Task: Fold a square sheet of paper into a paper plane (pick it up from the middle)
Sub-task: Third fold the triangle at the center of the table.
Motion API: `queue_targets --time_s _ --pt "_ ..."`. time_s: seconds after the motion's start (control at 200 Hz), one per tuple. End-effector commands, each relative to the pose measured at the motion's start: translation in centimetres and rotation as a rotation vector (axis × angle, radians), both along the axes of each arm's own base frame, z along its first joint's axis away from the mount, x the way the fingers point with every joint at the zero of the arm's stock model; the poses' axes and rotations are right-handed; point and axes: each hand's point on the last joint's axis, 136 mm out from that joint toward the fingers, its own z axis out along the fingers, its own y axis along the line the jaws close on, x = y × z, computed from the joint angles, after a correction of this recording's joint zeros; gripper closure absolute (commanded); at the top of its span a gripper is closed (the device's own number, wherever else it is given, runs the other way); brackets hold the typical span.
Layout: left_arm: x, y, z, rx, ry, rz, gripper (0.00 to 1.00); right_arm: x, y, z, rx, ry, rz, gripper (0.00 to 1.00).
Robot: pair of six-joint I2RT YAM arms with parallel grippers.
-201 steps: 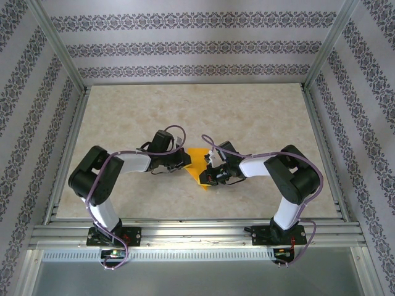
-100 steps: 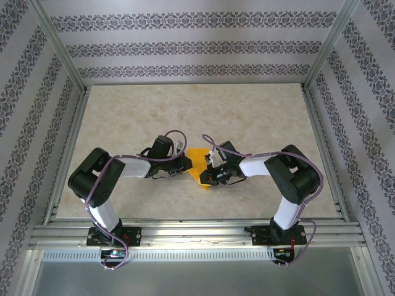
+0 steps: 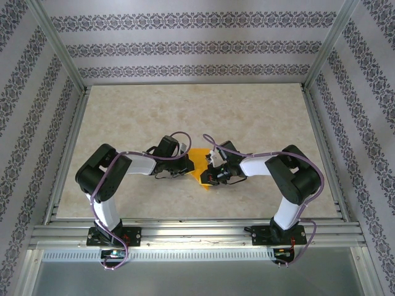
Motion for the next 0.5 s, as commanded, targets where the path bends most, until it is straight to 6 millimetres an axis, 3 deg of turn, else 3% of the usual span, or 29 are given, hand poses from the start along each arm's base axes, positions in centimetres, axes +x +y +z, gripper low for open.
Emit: queue_targets --time_s 0.0,0.235,0.495 --pt "-1.3 1.1 -2.5 0.086 0.072 0.014 0.95 0.0 -0.3 0.3 -0.047 0.002 -0.025 1.0" --pt "-1.7 1.3 -2.3 0.084 0.075 0.012 0.96 1.4 1.2 1.1 -0.061 -0.041 -0.07 0.99" --pt "-1.7 1.2 -2.3 0.074 0.076 0.007 0.96 3.2 2.4 0.7 -0.066 -0.048 -0.107 0.99"
